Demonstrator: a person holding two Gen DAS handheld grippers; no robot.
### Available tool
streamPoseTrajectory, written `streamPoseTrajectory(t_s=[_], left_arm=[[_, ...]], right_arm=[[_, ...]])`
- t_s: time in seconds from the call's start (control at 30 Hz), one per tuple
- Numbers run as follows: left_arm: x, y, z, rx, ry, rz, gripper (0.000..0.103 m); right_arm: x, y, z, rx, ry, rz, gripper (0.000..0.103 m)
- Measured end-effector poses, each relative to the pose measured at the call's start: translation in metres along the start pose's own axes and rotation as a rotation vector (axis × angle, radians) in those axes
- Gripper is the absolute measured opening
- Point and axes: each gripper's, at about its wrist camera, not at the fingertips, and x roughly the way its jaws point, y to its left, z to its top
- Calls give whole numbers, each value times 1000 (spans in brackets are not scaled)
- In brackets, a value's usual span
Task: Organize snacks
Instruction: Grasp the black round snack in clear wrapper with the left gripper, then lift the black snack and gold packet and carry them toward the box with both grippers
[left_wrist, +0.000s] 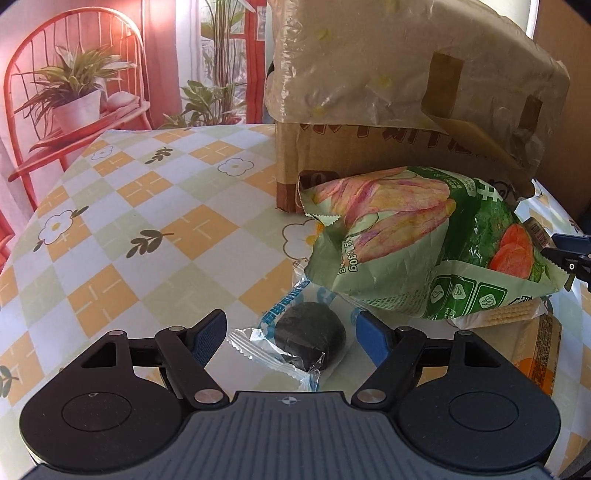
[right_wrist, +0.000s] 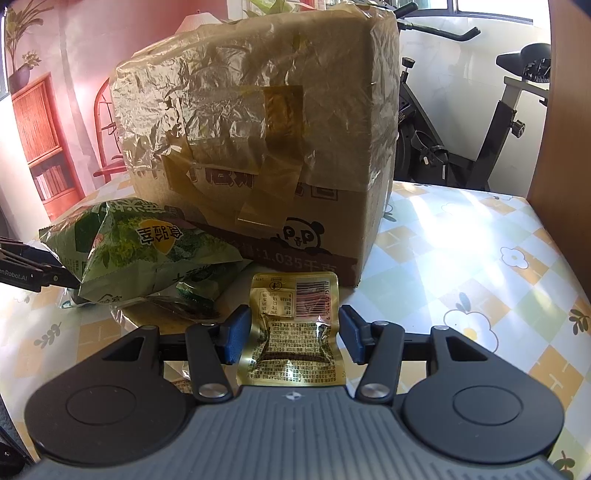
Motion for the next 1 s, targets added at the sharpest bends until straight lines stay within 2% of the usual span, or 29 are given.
streamPoseTrajectory(t_s=[0.17,0.3,0.5,0.6,0.7,0.73,0.77,0.9,1.0], left_arm=[[14,-15,2,122,0,24,80],[25,-13,3,98,30,14,83],[21,-12,9,131,-7,18,83],[26,-13,11,139,-2,7,83],[31,-13,9,145,1,15,77],[32,-14,9,148,-5,18,68],[30,-14,8,143,-1,-9,54],[23,-13,0,135,6,-6,52],[16,-6,-9,86,14,-1,52]], right_arm=[[1,1,-2,-2,6,2,55],[3,1,-3,-2,14,2,55],[3,2,-2,-13,17,0,55],[3,2,-2,-12,13,2,55],[4,2,-2,-7,15,3,55],[4,1,-2,-5,14,3,54],[4,1,-2,-4,14,3,55],[3,1,-2,-9,16,2,55],[3,1,-3,-4,16,1,55]])
